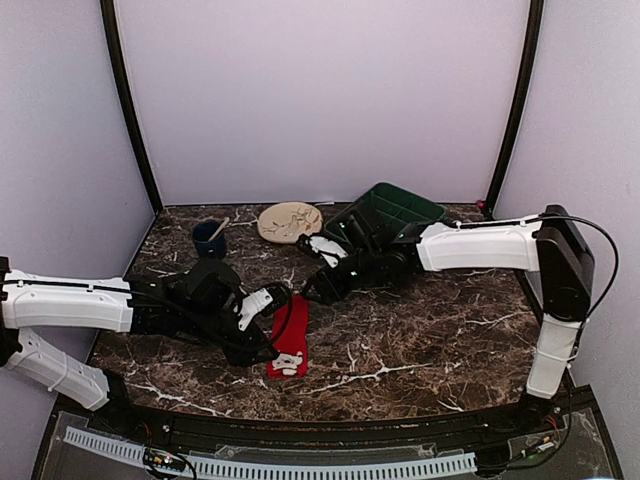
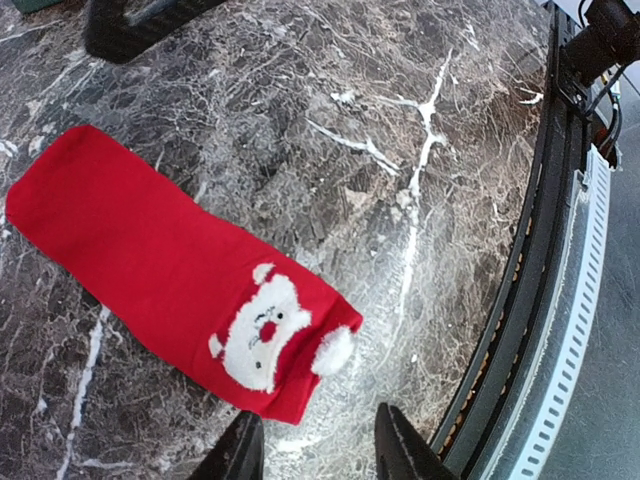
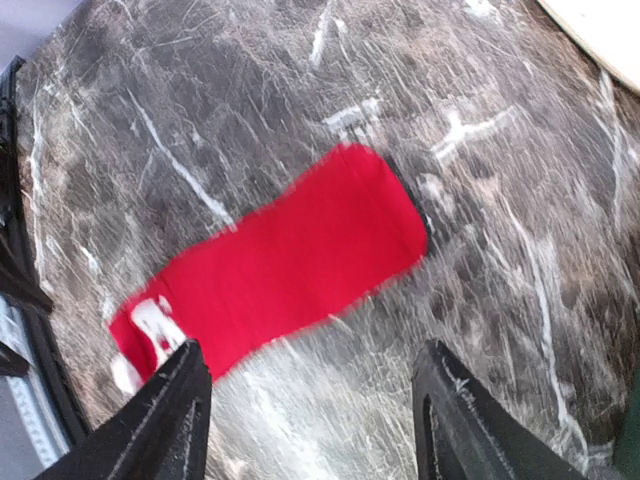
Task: Roll the socks
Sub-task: Adjust the sock at the center of the board, then roll the sock at the center of the board.
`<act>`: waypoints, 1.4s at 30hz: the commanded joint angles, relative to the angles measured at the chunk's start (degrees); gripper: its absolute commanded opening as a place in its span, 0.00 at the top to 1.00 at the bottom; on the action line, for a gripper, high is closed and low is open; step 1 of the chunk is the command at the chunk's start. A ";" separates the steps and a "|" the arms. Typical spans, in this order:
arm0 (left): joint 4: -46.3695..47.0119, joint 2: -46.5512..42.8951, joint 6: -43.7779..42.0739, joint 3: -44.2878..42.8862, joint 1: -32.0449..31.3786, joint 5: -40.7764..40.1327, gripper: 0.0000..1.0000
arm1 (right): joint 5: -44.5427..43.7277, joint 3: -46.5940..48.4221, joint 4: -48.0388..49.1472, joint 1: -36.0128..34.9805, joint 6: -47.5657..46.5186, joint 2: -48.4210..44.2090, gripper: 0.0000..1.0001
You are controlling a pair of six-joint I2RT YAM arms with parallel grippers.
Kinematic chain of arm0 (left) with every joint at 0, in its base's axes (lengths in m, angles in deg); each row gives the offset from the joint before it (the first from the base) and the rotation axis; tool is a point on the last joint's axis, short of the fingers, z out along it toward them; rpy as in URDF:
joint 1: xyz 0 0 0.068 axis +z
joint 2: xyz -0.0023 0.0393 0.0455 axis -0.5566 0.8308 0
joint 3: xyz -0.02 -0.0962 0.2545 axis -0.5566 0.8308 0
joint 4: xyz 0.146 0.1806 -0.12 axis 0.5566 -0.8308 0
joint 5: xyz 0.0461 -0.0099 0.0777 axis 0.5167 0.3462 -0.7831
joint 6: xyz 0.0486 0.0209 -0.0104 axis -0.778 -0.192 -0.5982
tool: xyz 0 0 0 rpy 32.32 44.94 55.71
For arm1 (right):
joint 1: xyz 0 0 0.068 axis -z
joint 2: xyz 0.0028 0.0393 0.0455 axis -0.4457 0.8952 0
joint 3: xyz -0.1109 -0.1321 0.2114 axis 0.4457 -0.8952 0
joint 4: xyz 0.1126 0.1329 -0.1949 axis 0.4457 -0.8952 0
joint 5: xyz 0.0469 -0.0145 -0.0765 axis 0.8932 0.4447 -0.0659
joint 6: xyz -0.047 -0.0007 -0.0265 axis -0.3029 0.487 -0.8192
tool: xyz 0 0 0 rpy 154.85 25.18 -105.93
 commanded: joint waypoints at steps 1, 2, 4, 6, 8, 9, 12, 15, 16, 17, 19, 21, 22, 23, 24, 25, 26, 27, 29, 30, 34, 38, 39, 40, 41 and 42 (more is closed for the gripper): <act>-3.69 0.20 0.86 -0.52 -0.85 1.40 0.60 | -5.77 -8.83 2.83 -1.38 -3.39 -4.54 0.35; -4.14 1.16 0.79 -0.95 -0.86 1.75 0.60 | -6.48 -10.81 3.17 -1.85 -3.80 -5.45 0.35; -5.52 3.57 -0.03 -2.01 -0.98 2.88 0.60 | -7.76 -13.56 3.78 -2.73 -4.12 -7.09 0.34; -8.06 5.88 -1.58 -3.51 -1.11 2.95 0.60 | -8.60 -17.37 4.38 -3.47 -4.02 -8.41 0.34; -10.08 8.04 -3.21 -4.88 -1.26 2.41 0.60 | -8.57 -19.44 5.15 -3.83 -3.56 -9.67 0.34; -10.48 8.82 -3.92 -5.10 -1.37 2.23 0.60 | -8.41 -20.43 5.90 -3.96 -3.22 -10.42 0.34; -10.00 9.99 -5.42 -5.25 -1.64 2.08 0.60 | -7.25 -22.85 7.98 -4.26 -2.15 -12.35 0.34; -8.93 9.86 -6.79 -4.91 -1.95 1.85 0.60 | -6.50 -23.82 8.80 -4.69 -1.72 -12.94 0.34; -8.70 9.78 -7.30 -4.76 -2.04 1.89 0.60 | -6.33 -24.09 8.87 -4.83 -1.69 -12.95 0.33; -8.66 9.76 -7.95 -4.65 -2.08 2.17 0.60 | -6.30 -24.29 9.05 -5.03 -1.78 -12.95 0.33; -8.66 10.03 -9.38 -4.53 -2.17 2.99 0.60 | -6.18 -24.44 8.90 -5.16 -1.91 -12.72 0.33; -8.69 10.67 -10.78 -4.70 -2.28 4.24 0.61 | -6.26 -24.39 8.68 -5.29 -2.06 -12.53 0.32; -8.66 10.97 -11.46 -4.79 -2.47 4.74 0.61 | -6.26 -24.43 8.66 -5.33 -2.14 -12.51 0.32; -8.80 11.45 -12.11 -4.97 -2.52 4.64 0.61 | -6.33 -24.36 8.65 -5.34 -2.19 -12.58 0.32; -9.06 12.21 -12.80 -5.36 -2.52 4.33 0.61 | -6.29 -24.29 8.64 -5.34 -2.24 -12.66 0.32; -9.40 12.85 -13.47 -5.67 -2.60 4.05 0.62 | -6.30 -24.19 8.59 -5.32 -2.32 -12.73 0.32; -9.71 13.52 -14.13 -6.15 -2.61 3.74 0.62 | -6.27 -24.11 8.57 -5.34 -2.41 -12.85 0.32; -9.85 14.09 -14.74 -6.53 -2.66 3.33 0.62 | -6.26 -24.03 8.65 -5.34 -2.45 -12.92 0.32; -9.74 15.19 -15.75 -7.09 -2.74 1.83 0.62 | -6.27 -23.75 8.35 -5.34 -2.67 -12.87 0.32; -9.64 15.61 -16.08 -7.37 -2.78 1.20 0.62 | -6.22 -23.65 8.15 -5.34 -2.76 -12.79 0.32; -8.70 16.89 -17.42 -8.04 -2.88 -1.72 0.62 | -5.85 -23.47 7.62 -5.34 -2.86 -12.60 0.32; -7.61 17.59 -18.43 -8.05 -3.13 -3.43 0.61 | -5.90 -23.47 7.29 -5.34 -2.94 -12.69 0.32; -7.52 17.72 -18.64 -8.09 -3.14 -3.21 0.61 | -5.97 -23.39 7.18 -5.34 -2.95 -12.69 0.32; -7.52 17.93 -18.91 -8.21 -3.21 -2.93 0.62 | -6.00 -23.38 7.02 -5.33 -3.07 -12.69 0.32; -7.70 18.29 -19.15 -8.27 -3.29 -2.71 0.62 | -6.08 -23.38 6.87 -5.34 -3.09 -12.69 0.32; -8.11 18.76 -19.47 -8.33 -3.44 -2.22 0.62 | -6.13 -23.32 6.76 -5.34 -3.20 -12.62 0.32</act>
